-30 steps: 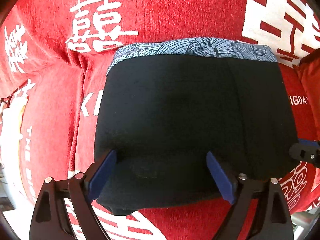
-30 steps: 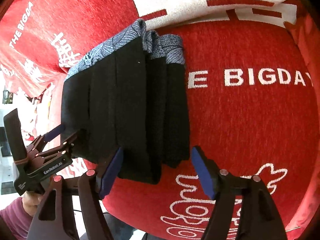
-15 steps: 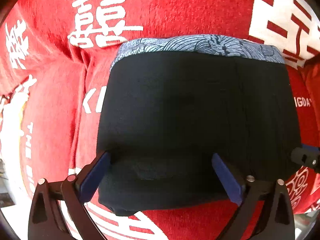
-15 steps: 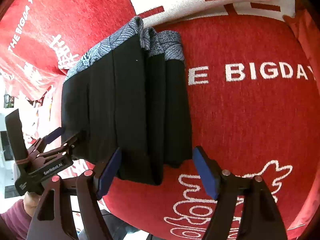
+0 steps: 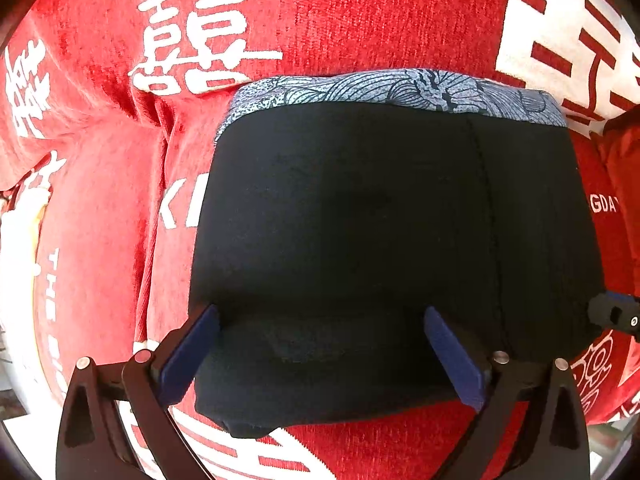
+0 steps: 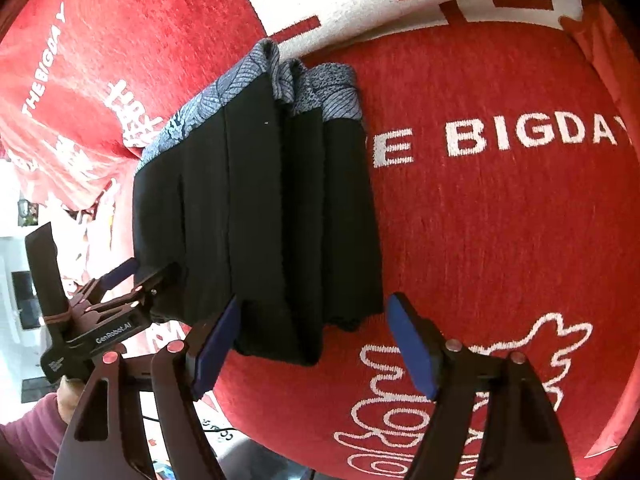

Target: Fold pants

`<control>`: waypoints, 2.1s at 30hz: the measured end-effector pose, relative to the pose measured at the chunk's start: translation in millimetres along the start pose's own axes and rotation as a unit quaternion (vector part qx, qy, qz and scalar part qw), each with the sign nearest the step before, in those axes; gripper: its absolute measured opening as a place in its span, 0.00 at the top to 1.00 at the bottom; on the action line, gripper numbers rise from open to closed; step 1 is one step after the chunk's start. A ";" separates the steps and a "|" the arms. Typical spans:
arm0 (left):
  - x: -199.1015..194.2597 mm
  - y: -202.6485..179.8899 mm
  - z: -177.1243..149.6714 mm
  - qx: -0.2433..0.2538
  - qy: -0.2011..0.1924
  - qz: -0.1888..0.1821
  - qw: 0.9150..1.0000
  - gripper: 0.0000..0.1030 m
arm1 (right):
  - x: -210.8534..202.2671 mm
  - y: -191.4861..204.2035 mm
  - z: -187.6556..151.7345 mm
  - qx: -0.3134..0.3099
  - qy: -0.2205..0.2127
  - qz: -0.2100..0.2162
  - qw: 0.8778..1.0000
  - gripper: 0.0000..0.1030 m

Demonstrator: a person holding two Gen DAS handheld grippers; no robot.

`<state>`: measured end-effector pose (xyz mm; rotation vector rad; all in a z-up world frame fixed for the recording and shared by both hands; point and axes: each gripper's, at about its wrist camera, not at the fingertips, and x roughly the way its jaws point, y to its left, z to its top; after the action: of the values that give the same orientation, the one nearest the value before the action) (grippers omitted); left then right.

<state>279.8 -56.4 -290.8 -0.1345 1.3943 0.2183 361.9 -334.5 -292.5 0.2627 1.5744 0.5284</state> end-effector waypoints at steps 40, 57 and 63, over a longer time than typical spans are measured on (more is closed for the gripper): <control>48.2 75.2 57.7 -0.044 0.043 -0.185 0.981 0.01 | 20.0 -37.5 59.8 -0.016 0.011 0.180 0.983 0.19; 69.8 55.0 43.1 -0.076 0.037 -0.212 0.974 0.00 | 41.9 -44.8 73.1 0.013 0.029 0.202 0.979 0.19; 53.9 59.2 33.0 -0.085 0.024 -0.199 0.976 0.01 | 43.4 -46.3 78.4 0.021 0.042 0.199 0.979 0.20</control>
<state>306.4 12.4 -336.1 -0.5585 1.3642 0.0010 442.5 -340.4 -352.9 0.6015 1.6230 0.8256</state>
